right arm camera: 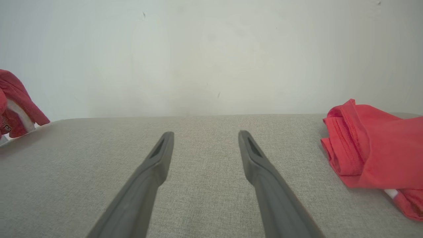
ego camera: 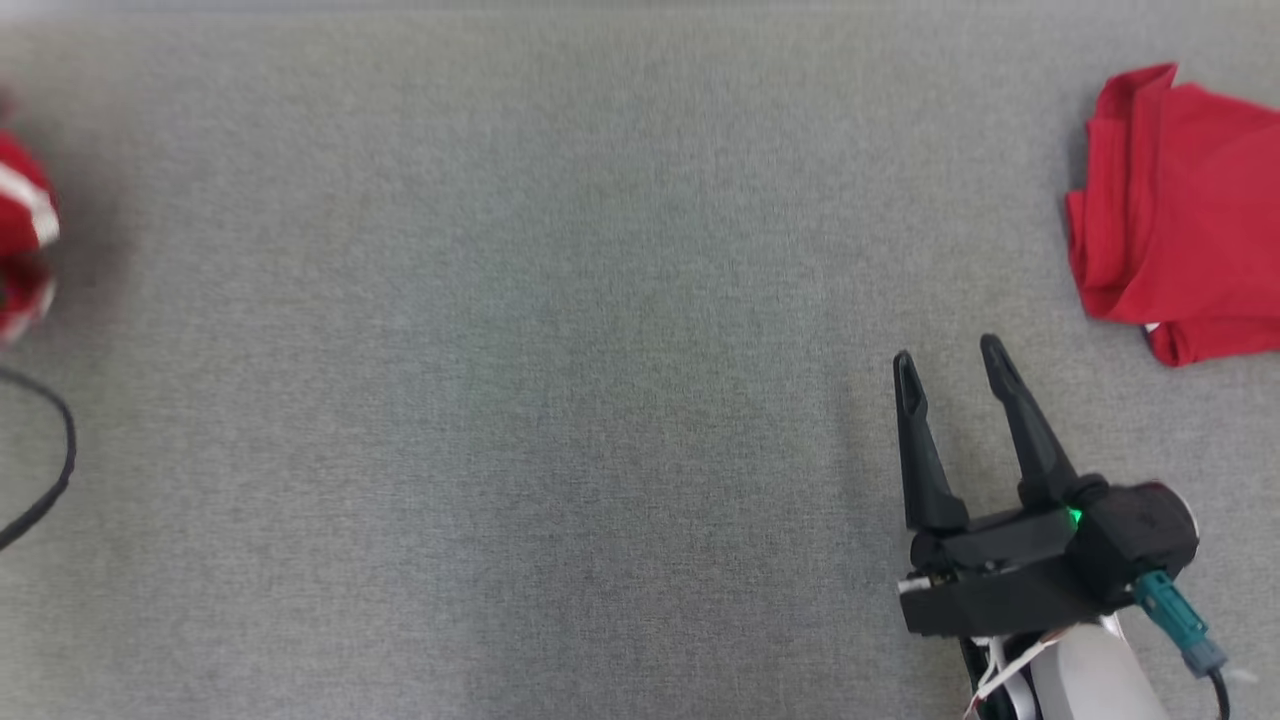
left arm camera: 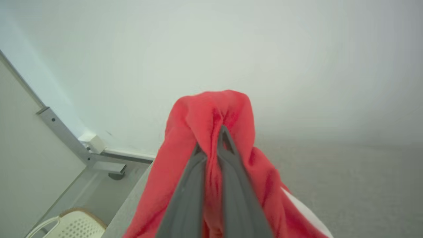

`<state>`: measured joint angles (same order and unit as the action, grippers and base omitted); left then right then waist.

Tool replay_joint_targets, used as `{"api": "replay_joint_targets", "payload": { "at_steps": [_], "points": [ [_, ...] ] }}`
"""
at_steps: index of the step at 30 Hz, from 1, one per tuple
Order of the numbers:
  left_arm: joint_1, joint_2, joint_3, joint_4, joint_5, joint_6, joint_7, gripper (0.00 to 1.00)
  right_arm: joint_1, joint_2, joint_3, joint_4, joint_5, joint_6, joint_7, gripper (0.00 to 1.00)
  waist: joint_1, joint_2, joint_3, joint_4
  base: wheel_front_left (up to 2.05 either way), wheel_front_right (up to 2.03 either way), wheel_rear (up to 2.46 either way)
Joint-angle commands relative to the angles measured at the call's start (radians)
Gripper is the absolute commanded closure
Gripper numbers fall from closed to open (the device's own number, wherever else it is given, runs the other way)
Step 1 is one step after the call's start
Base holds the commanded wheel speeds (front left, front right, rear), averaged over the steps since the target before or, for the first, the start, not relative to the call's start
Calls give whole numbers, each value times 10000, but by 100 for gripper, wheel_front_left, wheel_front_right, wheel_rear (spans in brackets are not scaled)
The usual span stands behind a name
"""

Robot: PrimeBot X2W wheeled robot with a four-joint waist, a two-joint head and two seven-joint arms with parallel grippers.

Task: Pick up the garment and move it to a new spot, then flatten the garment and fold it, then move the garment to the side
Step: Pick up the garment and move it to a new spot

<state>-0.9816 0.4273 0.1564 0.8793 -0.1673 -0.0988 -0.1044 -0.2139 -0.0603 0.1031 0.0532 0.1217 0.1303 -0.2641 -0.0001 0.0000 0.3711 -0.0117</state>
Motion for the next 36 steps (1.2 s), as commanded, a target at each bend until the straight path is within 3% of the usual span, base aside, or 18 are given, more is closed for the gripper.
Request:
{"api": "replay_joint_targets", "payload": {
  "at_steps": [1, 10, 20, 28, 36],
  "points": [
    [-170, -42, -142, -430, -51, -123, -219, 100, 162, 41, -17, 47, 29, 4, -3, 0, 1, 0, -361, 60, 0, 0, 0],
    [-457, -873, -1342, -3389, -466, -307, 413, 100, 372, 91, -93, 136, 142, 4, -3, 0, 1, 0, -879, -518, 0, 0, 0],
    [73, -2343, -2578, -6257, -1225, -302, 1801, 100, 528, 107, -53, 247, 862, 4, -5, 0, 1, 0, -1104, -1638, 0, 0, 0],
    [1197, -3458, -3610, -6953, -2030, -300, 2259, 100, 541, 108, -73, 291, 980, 4, -3, 0, 1, 0, -1076, -1974, 0, 0, 0],
    [3498, -3720, -4208, -6347, -2976, 6, 1712, 100, 494, 105, -33, 467, 847, 4, -4, 0, 1, 0, -1068, -1779, 0, 0, 0]
  ]
}}
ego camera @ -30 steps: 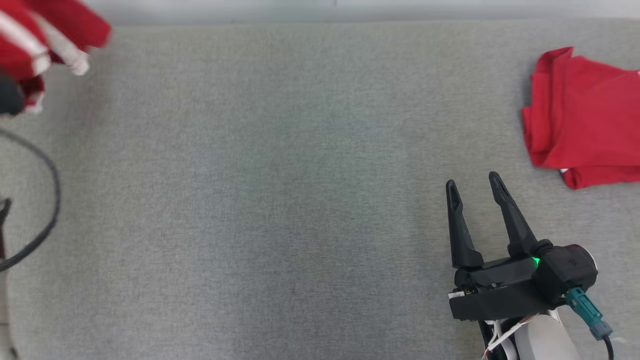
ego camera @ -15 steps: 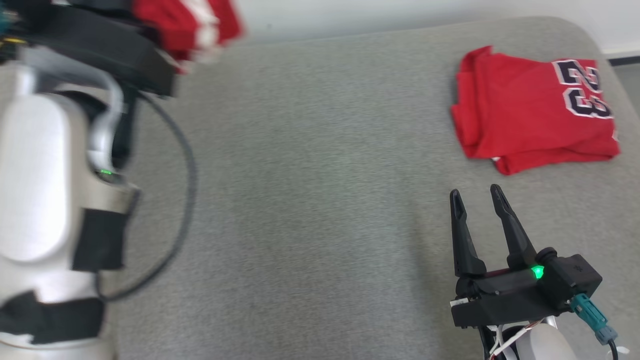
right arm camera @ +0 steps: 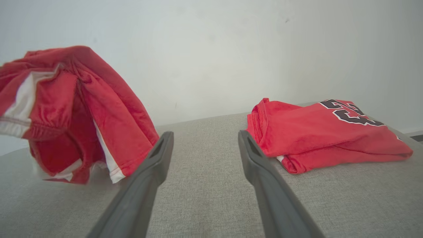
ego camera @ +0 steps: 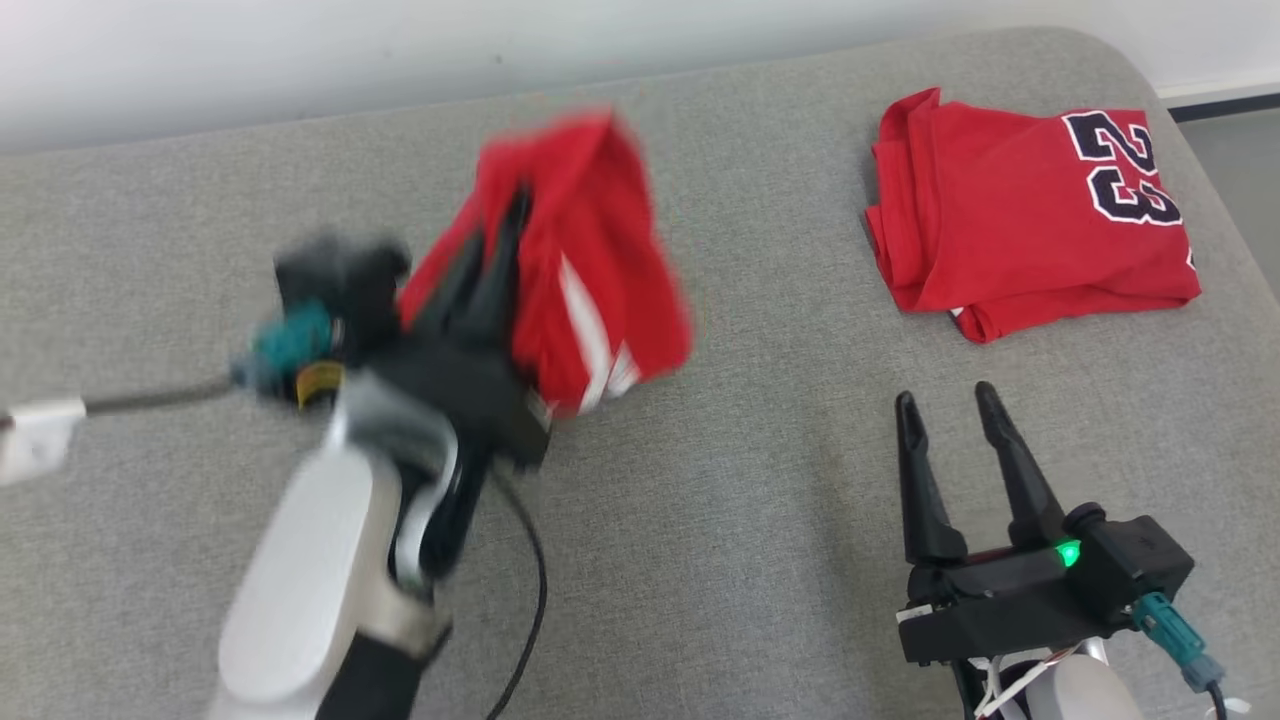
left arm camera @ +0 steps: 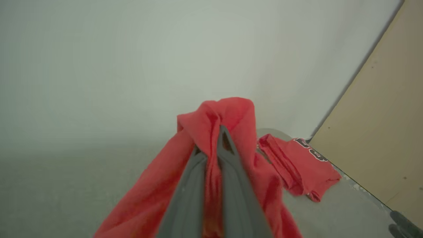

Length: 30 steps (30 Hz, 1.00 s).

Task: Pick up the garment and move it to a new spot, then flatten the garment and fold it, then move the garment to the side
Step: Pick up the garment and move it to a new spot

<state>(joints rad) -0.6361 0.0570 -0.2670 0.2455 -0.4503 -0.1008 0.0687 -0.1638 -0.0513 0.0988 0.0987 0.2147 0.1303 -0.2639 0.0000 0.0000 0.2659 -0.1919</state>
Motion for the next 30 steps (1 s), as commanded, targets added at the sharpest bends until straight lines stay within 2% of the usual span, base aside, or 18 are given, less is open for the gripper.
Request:
{"api": "replay_joint_targets", "payload": {
  "at_steps": [1, 9, 10, 11, 12, 20, 24, 30],
  "points": [
    [419, -10, 128, 281, -409, 33, -70, 100, -14, 14, 26, 39, -86, 4, -5, 0, 0, 0, -35, 38, 0, 0, 0],
    [1515, 448, 440, 2626, -227, 95, -1491, 100, 28, 13, 190, 298, -149, 4, -5, 0, 0, 0, -300, 122, 0, 0, 0],
    [1511, 488, 414, 2862, -156, 97, -1691, 74, 68, 13, 199, 315, -162, 4, -5, 0, 0, 0, -348, 138, 0, 0, 0],
    [1481, 489, 390, 3055, -99, 104, -1912, 7, 118, 13, 185, 325, -161, 4, -5, 0, 0, 0, -413, 171, 0, 0, 0],
    [1436, 478, 389, 3222, -56, 98, -2138, 0, 167, 13, 197, 331, -158, 4, -5, 0, 0, 0, -471, 199, 0, 0, 0],
    [1408, 306, 272, 3334, 76, -20, -3142, 0, 528, 13, 200, 308, -71, 4, -5, 0, 0, 0, -940, 581, 0, 0, 0],
    [2071, 205, 230, 2814, 95, -15, -3305, 0, 757, 9, 172, 310, -35, 4, -5, 0, 0, 0, -1207, 783, 0, 0, 0],
    [3494, 34, -82, 1717, 145, 229, -3334, 0, 876, 9, 120, 229, -1, 4, -5, 0, 0, 0, -1311, 921, 0, 0, 0]
  ]
}}
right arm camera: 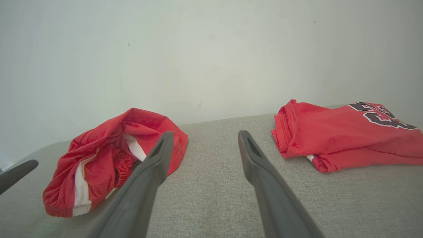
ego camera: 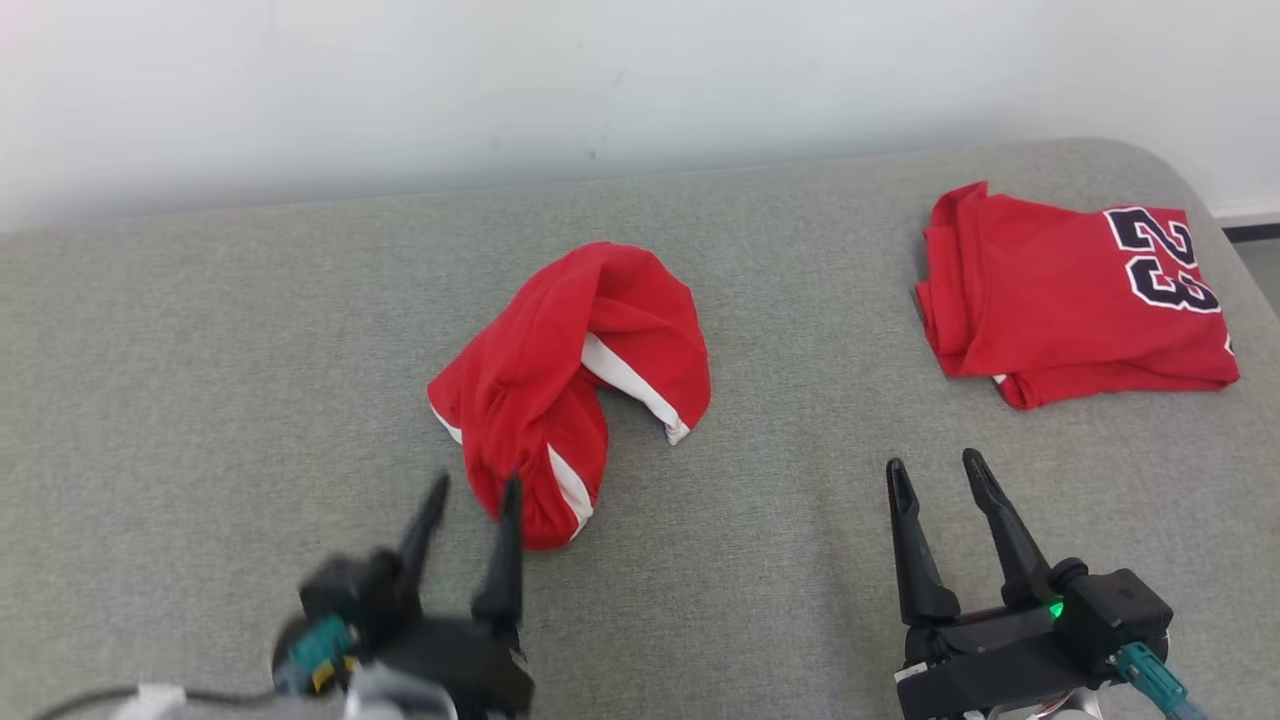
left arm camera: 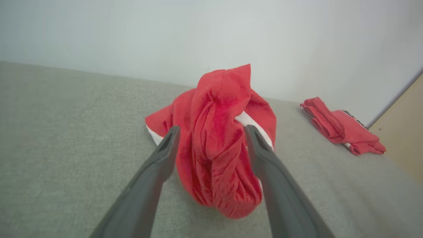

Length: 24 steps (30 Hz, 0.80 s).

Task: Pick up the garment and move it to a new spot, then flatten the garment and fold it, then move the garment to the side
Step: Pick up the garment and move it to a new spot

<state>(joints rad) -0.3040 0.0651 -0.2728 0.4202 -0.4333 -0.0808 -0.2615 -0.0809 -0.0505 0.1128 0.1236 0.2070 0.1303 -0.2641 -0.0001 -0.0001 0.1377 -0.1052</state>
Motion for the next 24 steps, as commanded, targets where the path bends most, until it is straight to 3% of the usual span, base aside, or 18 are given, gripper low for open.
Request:
{"api": "replay_joint_targets", "payload": {
  "at_steps": [1, 12, 18, 24],
  "points": [
    [417, -62, -81, -142, -93, 77, -33, 0, 59, 3, -23, -33, 77, 4, -3, 0, 1, 1, -12, 66, 0, 0, 0],
    [1131, -140, -1051, 331, -414, 164, -34, 0, -214, 3, -54, -33, 123, 4, -3, 0, 1, 1, 451, -88, 0, 0, 0],
    [603, -145, -1213, 562, -728, 348, -36, 0, -346, 3, -36, -13, 130, 4, -3, 0, 1, 1, 614, -402, 0, 0, 0],
    [772, -143, -1012, 433, -334, 527, -37, 0, -181, 6, -149, -23, 166, 4, -3, 0, 1, 1, 541, -519, 0, 0, 0]
  ]
}}
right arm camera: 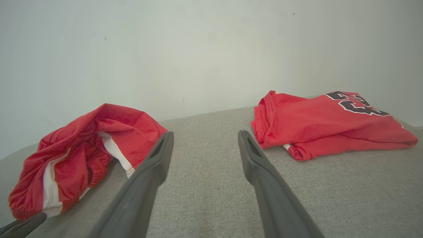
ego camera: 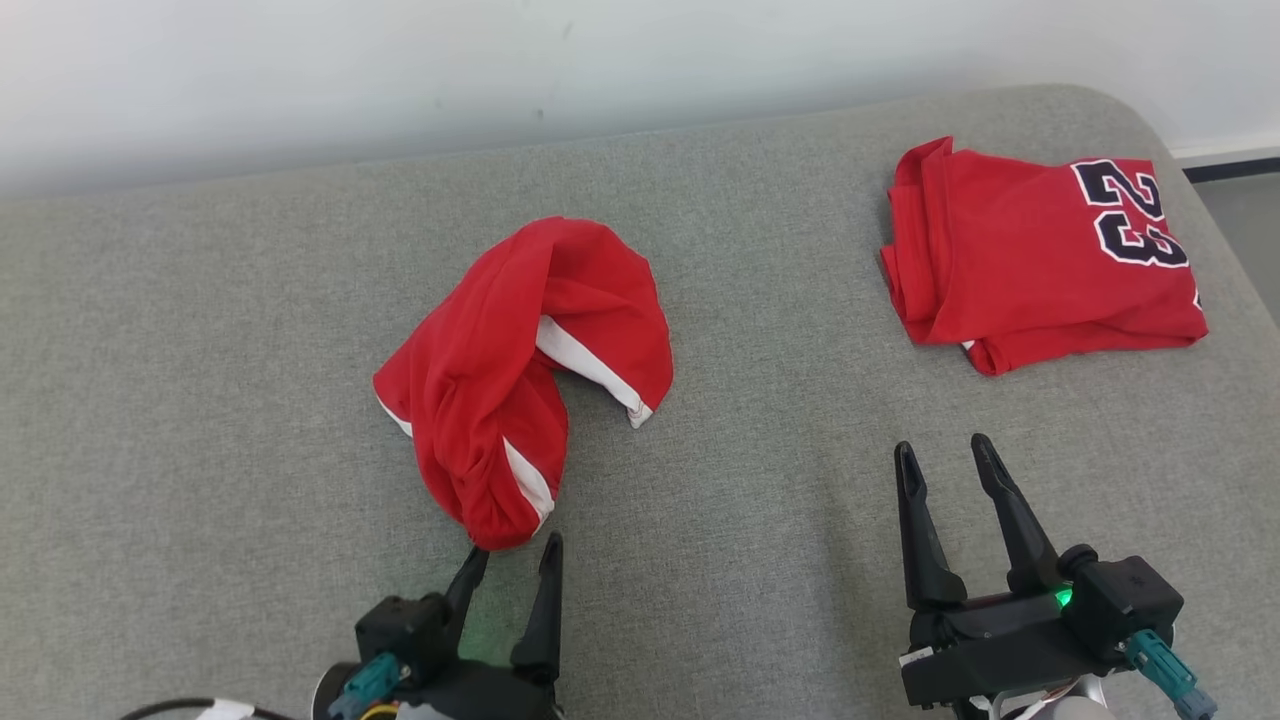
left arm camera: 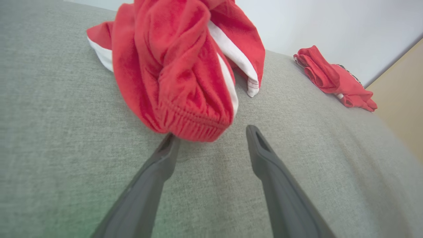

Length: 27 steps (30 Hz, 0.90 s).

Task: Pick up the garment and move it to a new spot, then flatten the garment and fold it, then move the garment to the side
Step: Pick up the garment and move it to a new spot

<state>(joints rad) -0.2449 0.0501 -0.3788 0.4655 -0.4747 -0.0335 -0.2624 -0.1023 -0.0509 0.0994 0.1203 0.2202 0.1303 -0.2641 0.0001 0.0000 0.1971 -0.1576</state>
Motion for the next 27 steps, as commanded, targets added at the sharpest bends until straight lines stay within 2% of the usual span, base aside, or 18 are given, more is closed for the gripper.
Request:
{"api": "replay_joint_targets", "payload": {
  "at_steps": [1, 8, 10, 16, 27],
  "points": [
    [329, 10, 92, -8, 139, 43, -28, 0, 97, 7, -46, 19, 33, 4, -3, 0, -1, 0, -100, 19, 0, 0, 0],
    [1098, 7, 673, -529, 305, 31, -28, 0, 347, 4, -306, -24, -31, 4, -3, 0, -1, 0, -500, 194, 0, 0, 0],
    [1453, 32, 1092, -1105, 706, 147, -28, 0, 472, 7, -454, -85, -70, 4, -3, 0, -1, 0, -656, 308, 0, 0, 0],
    [2027, 122, 1924, -2382, 1974, 77, -27, 0, 596, 8, -715, -190, -167, 4, -3, 0, -1, 0, -930, 561, 0, 0, 0],
    [2873, 146, 3462, -3772, 3273, -344, -29, 0, 833, 8, -1018, -270, -287, 4, -3, 0, -1, 0, -1326, 681, 0, 0, 0]
  ]
}}
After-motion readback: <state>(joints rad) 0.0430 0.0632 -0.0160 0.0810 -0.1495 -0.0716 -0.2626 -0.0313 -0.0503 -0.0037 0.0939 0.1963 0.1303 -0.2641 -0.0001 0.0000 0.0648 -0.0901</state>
